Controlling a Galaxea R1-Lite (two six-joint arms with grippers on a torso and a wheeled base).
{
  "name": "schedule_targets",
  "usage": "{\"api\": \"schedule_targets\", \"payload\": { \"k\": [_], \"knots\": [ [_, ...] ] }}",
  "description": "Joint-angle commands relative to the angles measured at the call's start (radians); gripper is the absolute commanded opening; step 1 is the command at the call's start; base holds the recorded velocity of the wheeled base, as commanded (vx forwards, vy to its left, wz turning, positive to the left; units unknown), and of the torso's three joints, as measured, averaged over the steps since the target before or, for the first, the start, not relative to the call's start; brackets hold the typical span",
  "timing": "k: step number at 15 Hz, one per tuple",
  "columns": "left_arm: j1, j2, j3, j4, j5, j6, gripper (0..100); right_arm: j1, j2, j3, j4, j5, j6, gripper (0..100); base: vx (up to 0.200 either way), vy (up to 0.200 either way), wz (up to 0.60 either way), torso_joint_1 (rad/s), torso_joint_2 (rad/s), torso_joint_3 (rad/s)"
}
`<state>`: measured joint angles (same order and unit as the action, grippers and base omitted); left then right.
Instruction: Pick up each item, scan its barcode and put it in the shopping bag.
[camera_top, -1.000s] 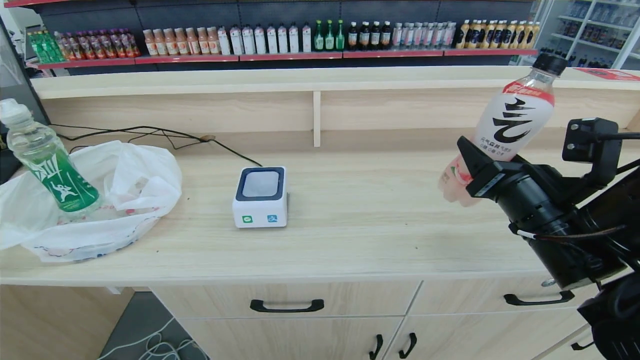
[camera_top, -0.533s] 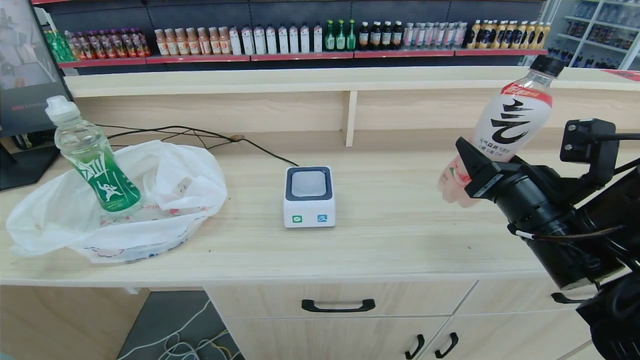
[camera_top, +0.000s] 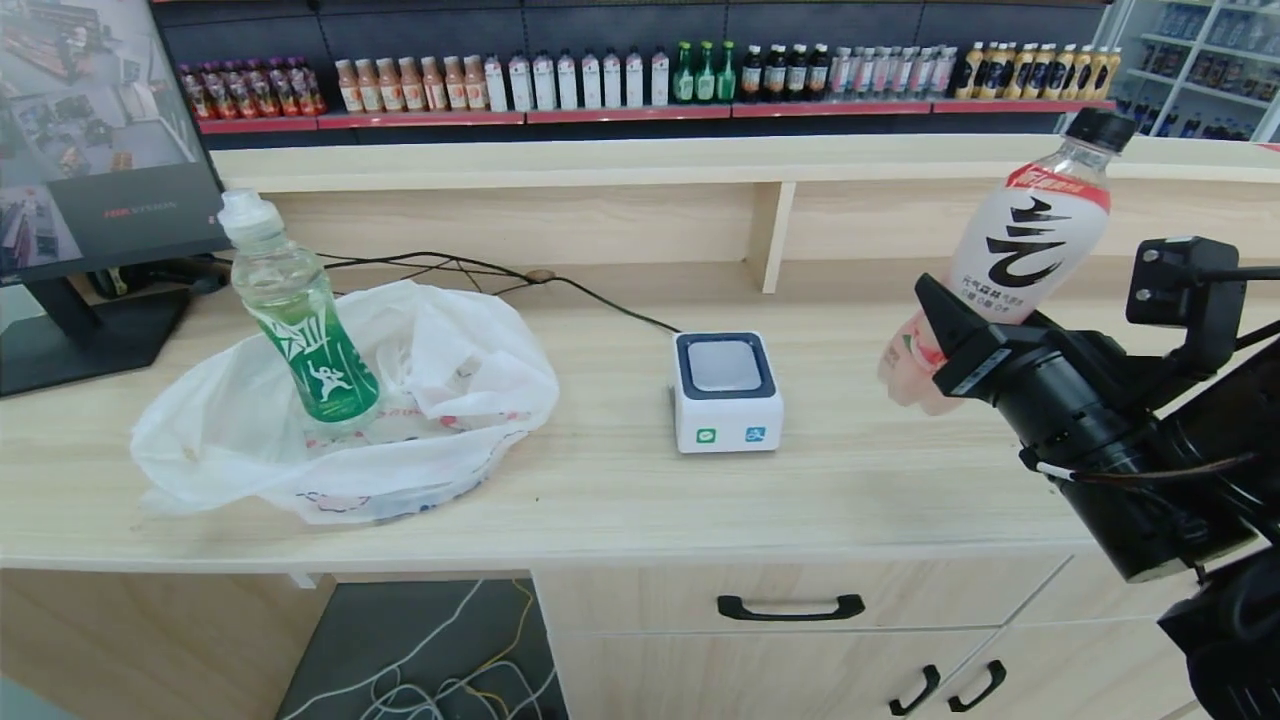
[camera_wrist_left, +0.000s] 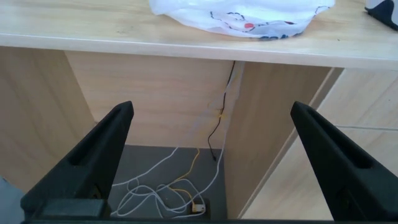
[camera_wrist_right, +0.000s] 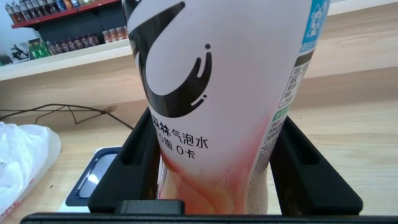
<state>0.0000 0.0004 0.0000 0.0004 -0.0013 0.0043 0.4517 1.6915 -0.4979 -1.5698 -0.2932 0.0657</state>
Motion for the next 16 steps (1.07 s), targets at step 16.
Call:
{"api": "schedule_targets", "payload": {
  "k": [16],
  "knots": [
    [0.0, 0.0, 0.0, 0.0, 0.0, 0.0, 100, 0.059, 0.02, -0.048, -0.001, 0.097, 0.203, 0, 0.0, 0.013, 0.0, 0.0, 0.0, 0.0]
  ]
}}
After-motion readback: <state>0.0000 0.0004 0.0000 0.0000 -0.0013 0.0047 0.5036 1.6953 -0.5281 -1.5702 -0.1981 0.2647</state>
